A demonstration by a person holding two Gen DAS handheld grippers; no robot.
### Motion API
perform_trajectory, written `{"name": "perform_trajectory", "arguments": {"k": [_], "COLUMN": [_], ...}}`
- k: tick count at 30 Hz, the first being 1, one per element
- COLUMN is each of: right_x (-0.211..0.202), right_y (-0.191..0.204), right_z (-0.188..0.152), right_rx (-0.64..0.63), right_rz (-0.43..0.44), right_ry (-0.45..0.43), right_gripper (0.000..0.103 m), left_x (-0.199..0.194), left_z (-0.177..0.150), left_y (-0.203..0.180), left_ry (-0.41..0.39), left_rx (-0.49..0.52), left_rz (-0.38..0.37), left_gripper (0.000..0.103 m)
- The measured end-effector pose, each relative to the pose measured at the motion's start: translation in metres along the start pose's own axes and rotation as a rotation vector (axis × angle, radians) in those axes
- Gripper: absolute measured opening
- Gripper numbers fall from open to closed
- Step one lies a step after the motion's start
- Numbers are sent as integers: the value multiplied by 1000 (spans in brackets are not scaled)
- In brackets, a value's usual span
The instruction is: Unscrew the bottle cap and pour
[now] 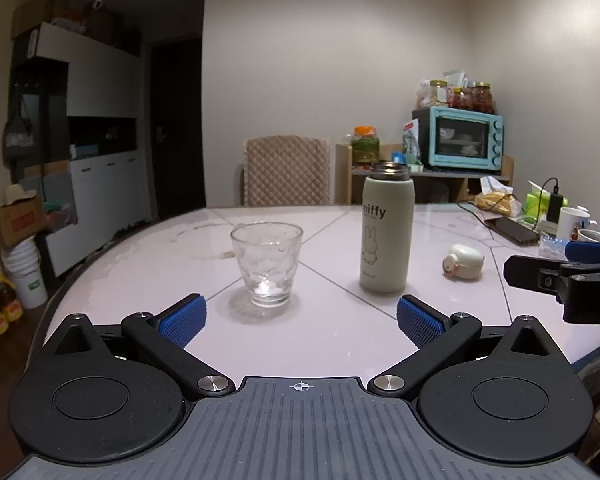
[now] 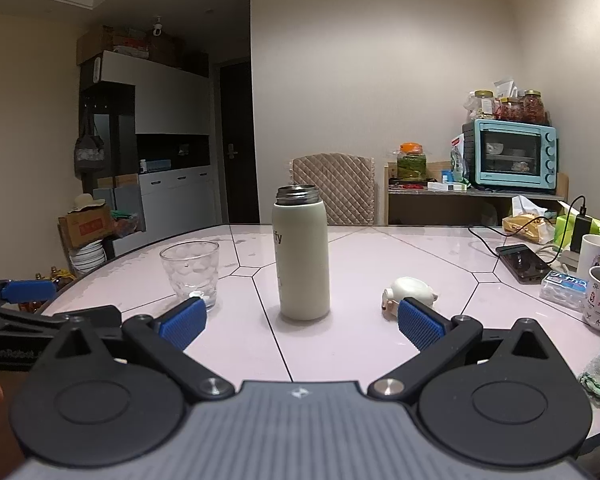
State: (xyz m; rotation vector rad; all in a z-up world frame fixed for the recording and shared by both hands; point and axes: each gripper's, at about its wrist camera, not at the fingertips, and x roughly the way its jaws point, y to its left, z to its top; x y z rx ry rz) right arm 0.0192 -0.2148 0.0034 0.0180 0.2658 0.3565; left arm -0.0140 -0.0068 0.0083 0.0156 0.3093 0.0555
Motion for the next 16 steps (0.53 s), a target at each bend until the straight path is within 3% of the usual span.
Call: {"name": "perform_trajectory", "arguments": {"k": [16], "right_x": [-3], "right_y": [0], "right_z": [-2], "right_rx": [-1], "right_rz": [1], "right_ry": [6], "right_gripper": [103], "left_x": [-2], "left_z": [1], "left_y": [0], "left_ry": [-14], "left_rx": [-6], "left_rz": [8], "left_gripper": [103]}}
